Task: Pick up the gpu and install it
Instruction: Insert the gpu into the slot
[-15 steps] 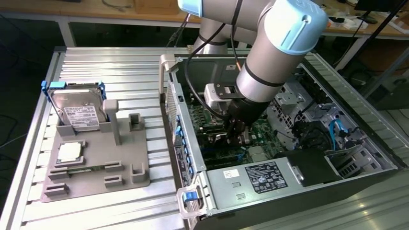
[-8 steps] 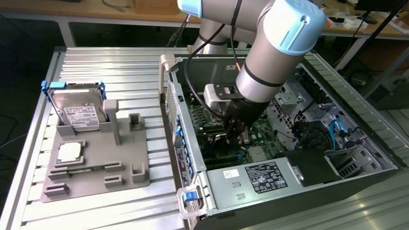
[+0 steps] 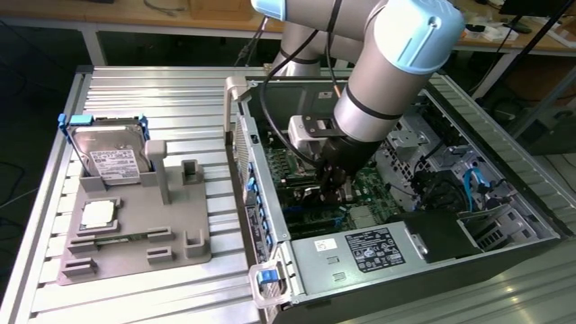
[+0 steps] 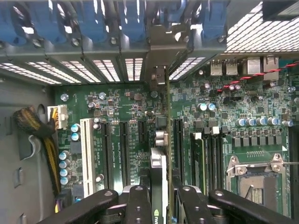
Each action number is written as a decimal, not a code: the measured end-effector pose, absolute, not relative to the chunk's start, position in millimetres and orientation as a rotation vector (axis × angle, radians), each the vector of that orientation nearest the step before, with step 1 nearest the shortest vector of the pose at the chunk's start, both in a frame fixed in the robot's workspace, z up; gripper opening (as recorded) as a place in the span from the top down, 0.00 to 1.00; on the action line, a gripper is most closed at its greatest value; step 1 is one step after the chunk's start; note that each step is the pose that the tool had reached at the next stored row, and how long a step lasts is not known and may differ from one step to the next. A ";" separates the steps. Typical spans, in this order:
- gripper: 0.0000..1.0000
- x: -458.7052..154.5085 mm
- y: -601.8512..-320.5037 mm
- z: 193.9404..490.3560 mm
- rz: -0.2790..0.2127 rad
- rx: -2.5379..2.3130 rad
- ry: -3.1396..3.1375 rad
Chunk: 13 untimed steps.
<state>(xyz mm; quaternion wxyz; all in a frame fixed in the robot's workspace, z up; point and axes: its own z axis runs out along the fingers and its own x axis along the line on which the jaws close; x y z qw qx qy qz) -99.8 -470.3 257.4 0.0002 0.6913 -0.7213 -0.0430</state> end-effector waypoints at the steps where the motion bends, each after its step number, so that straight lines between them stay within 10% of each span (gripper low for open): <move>1: 0.73 -99.8 -470.3 257.5 -0.135 2.172 -2.266; 13: 0.73 -99.9 -469.8 257.8 -0.135 2.171 -2.265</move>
